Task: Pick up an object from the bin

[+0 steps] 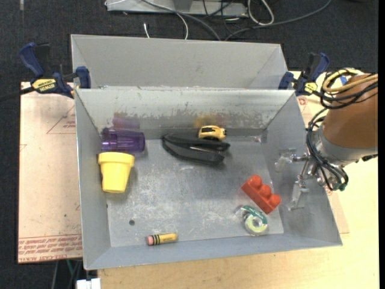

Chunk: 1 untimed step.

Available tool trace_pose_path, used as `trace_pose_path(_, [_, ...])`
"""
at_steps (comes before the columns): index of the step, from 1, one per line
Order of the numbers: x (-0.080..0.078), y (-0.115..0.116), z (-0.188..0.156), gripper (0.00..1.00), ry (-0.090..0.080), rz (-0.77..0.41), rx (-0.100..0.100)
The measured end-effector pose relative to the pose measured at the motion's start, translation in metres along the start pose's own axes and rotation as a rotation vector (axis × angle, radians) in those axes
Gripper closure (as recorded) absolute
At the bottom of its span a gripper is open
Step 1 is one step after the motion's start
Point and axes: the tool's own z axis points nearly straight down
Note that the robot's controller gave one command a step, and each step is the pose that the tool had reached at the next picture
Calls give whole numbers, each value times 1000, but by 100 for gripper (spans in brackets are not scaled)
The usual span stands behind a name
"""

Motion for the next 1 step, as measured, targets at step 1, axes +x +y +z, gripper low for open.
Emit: trace_pose_path(1, [6,10,-22,0,-1,198,-1])
